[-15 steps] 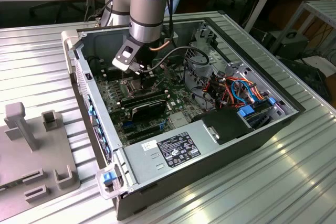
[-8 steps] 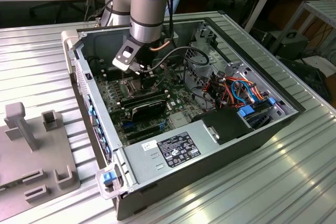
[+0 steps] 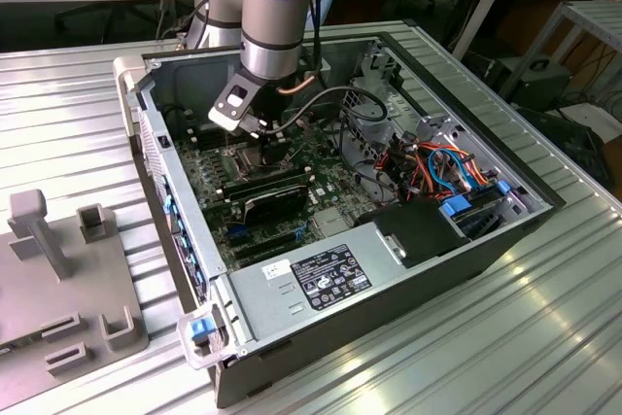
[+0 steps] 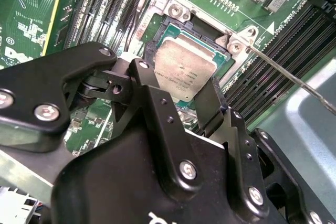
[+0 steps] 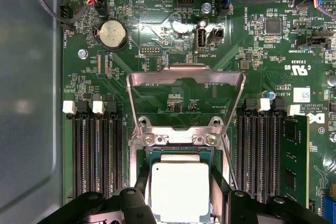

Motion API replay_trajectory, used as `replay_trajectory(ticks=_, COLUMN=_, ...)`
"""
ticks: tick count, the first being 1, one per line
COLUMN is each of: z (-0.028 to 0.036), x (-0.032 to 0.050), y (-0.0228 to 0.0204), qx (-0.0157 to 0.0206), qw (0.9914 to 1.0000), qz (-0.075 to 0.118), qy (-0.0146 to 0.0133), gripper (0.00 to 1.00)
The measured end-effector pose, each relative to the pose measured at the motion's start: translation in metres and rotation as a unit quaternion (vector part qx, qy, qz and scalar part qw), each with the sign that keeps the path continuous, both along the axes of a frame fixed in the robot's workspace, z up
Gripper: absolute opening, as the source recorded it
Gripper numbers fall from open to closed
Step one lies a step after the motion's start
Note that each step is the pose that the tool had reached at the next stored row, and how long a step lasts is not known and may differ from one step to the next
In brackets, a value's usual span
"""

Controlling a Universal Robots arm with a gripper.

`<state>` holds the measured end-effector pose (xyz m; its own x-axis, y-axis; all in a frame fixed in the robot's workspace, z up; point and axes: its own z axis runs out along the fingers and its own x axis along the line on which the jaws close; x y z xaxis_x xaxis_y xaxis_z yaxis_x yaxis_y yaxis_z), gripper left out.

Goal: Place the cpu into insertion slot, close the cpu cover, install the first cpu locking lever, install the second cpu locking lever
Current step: 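Place the cpu into insertion slot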

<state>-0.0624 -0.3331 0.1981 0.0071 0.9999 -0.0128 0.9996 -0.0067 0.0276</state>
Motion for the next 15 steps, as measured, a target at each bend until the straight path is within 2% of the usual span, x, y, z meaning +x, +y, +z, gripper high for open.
replay_trajectory(ticks=15, z=-0.0002, x=0.0018, y=0.0, qx=-0.0001, qw=1.0, qz=-0.001, qy=0.0, gripper=0.55)
